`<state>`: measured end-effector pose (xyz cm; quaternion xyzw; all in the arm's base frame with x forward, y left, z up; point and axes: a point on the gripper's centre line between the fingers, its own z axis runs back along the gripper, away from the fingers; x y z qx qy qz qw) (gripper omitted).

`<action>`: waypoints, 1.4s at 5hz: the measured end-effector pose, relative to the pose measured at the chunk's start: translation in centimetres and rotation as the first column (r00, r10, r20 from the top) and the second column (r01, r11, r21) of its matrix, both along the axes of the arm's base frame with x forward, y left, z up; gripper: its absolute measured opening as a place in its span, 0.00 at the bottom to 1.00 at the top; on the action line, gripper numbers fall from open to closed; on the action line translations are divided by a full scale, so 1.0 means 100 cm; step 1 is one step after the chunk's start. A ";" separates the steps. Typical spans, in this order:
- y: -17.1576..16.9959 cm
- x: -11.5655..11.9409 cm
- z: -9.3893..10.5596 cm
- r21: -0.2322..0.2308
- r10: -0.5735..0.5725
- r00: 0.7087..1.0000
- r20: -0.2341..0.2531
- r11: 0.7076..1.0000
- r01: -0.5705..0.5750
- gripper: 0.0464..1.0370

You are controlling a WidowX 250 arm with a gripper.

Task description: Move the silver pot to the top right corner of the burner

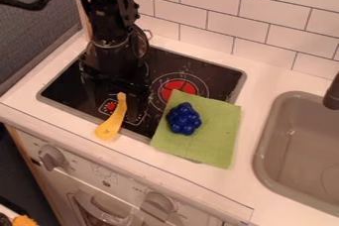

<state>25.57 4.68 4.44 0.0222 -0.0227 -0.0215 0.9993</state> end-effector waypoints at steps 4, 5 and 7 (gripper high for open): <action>0.021 0.086 -0.007 0.008 0.017 0.999 -0.047 1.000 -0.017 0.96; 0.033 0.106 -0.025 0.016 0.034 0.996 -0.087 0.999 -0.033 0.96; 0.037 0.125 -0.034 0.016 0.011 0.994 -0.109 1.000 -0.010 0.96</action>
